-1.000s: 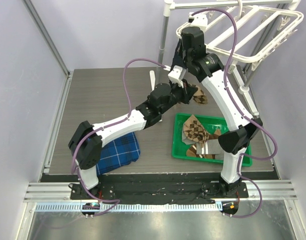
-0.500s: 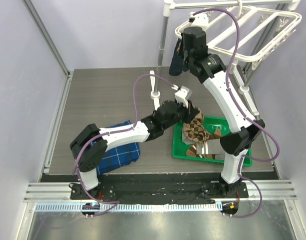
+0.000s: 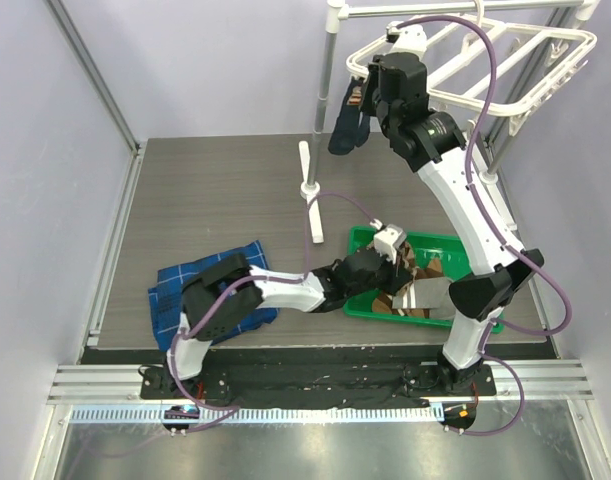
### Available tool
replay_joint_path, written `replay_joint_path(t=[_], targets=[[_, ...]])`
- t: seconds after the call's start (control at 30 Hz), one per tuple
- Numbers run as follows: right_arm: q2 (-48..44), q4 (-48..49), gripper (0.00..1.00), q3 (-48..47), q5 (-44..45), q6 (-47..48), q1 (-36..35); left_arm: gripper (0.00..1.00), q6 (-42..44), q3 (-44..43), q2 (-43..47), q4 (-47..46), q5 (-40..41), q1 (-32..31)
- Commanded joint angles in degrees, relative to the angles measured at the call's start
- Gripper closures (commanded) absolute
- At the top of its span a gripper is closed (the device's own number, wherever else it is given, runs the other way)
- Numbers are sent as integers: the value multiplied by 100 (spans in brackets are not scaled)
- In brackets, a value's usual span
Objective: Remove the socks clipped to the hanger
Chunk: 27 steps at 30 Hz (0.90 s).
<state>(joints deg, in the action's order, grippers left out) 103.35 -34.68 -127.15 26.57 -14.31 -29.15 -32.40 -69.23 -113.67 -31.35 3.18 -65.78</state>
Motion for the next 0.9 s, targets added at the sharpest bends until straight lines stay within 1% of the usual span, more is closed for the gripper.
replay_joint_path(t=[0.0,0.1,0.13,0.2,0.23,0.27,0.3,0.37,0.43,0.47,0.5,0.57,0.6,0.67,0.7,0.83,0.87], targets=[[-351,233,99,94,-134,-90,14,97,-257,-248,-550,-161,96,4],[-377,233,99,156,-169,-81,23,87,-284,-258,-525,-143,69,4],[-386,225,99,164,-222,-64,23,78,-275,-240,-394,-134,77,-5],[-403,251,99,164,-266,-46,49,68,-214,-161,-236,-108,139,4],[-412,260,99,191,-301,-46,58,58,-179,-135,-9,-47,165,4],[-430,277,99,200,-414,-46,76,54,-153,-117,89,-11,174,4],[-438,321,99,208,-511,-55,119,45,-117,-99,221,15,209,4],[-526,435,99,340,-905,-29,172,38,-38,-56,528,112,218,4],[-666,698,99,585,-1179,-11,242,24,14,-20,678,217,244,4],[-728,795,99,673,-1311,-20,278,20,32,-3,818,261,262,4],[-772,944,99,744,-1530,-37,295,16,50,6,863,305,279,-5],[-913,1085,99,946,-1837,-46,366,13,102,33,951,402,297,4],[-965,1260,99,1129,-1909,-37,383,9,129,50,978,428,297,4],[-1159,1445,99,1332,-2058,-29,471,8,164,103,1048,507,332,4],[-1229,1611,99,1516,-2277,-81,515,6,182,146,1074,534,350,4],[-1440,1797,99,1834,-2586,-221,883,3,260,278,1215,604,438,4],[-1519,1885,99,1895,-2813,-265,963,1,296,296,1250,630,507,4]])
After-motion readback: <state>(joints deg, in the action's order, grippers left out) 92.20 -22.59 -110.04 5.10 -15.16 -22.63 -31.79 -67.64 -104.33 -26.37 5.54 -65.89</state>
